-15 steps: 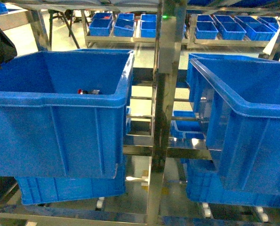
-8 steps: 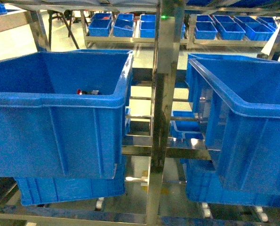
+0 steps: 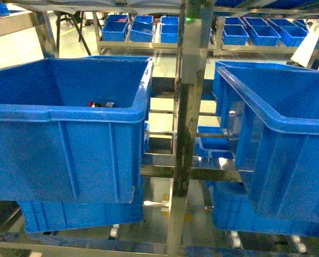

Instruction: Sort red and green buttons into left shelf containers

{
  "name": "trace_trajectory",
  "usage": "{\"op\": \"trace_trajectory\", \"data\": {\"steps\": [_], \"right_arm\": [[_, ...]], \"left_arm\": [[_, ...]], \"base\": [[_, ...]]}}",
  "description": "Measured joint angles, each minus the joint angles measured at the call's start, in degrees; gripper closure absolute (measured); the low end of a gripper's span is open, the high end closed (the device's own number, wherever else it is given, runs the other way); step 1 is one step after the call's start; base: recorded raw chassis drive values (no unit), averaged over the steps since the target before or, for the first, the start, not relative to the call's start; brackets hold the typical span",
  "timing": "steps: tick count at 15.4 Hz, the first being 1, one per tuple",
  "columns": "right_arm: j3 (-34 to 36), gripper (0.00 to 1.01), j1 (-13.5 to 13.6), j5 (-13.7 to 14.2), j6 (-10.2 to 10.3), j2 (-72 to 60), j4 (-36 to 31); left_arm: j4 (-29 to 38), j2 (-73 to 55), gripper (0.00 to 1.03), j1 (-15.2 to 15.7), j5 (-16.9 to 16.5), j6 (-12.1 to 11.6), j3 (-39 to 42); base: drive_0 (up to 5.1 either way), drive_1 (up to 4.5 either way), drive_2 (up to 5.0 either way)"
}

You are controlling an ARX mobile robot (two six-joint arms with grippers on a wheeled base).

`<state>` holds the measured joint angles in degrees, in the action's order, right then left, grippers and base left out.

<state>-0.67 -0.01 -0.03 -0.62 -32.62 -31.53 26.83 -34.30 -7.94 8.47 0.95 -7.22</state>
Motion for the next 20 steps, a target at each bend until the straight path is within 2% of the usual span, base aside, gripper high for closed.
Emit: {"op": "trace_trajectory", "data": {"steps": [2, 3, 4, 6, 13, 15, 16, 18, 20], "right_arm": [[0.0, 0.99, 0.0, 0.0, 0.0, 5.73, 4.61], [0.0, 0.99, 0.0, 0.0, 0.0, 7.96, 7.19], [0.0, 0.99, 0.0, 0.0, 0.0, 9.94, 8.83], [0.0, 0.99, 0.0, 0.0, 0.0, 13.51, 12.41], [0.0, 0.99, 0.0, 0.02, 0.0, 22.56, 21.29], [-0.02, 0.99, 0.0, 0.02, 0.0, 32.33, 31.45], [-0.2, 0.99, 0.0, -0.02, 0.0, 32.26, 31.39], [-0.02, 0.99, 0.0, 0.07, 0.0, 32.3, 31.71], [-0.02, 0.97, 0.0, 0.04, 0.0, 32.3, 31.8]], "left_arm": [[-2.08, 4.0, 1.01, 1.77, -2.36, -0.02, 2.05], [-3.58, 6.29, 1.01, 5.95, -6.88, -0.04, 3.06], [-4.44, 7.8, 1.01, 8.39, -7.52, -0.02, 3.43], [-6.56, 11.04, 1.01, 7.67, -8.48, -0.09, 4.33], [-13.55, 21.05, 1.01, 7.93, -8.46, -0.11, 6.43], [-15.98, 23.39, 1.01, 7.93, -8.35, -0.11, 6.43], [-16.68, 24.2, 1.01, 7.93, -8.48, -0.13, 6.43], [-27.43, 33.68, 1.01, 7.93, -8.26, -0.13, 6.4], [-27.43, 33.68, 1.01, 7.93, -8.26, -0.2, 6.38]], "base": [[0.0, 0.0, 0.0], [0.0, 0.0, 0.0], [0.0, 0.0, 0.0], [0.0, 0.0, 0.0], [0.0, 0.0, 0.0], [0.0, 0.0, 0.0], [0.0, 0.0, 0.0], [0.0, 0.0, 0.0], [0.0, 0.0, 0.0]]}}
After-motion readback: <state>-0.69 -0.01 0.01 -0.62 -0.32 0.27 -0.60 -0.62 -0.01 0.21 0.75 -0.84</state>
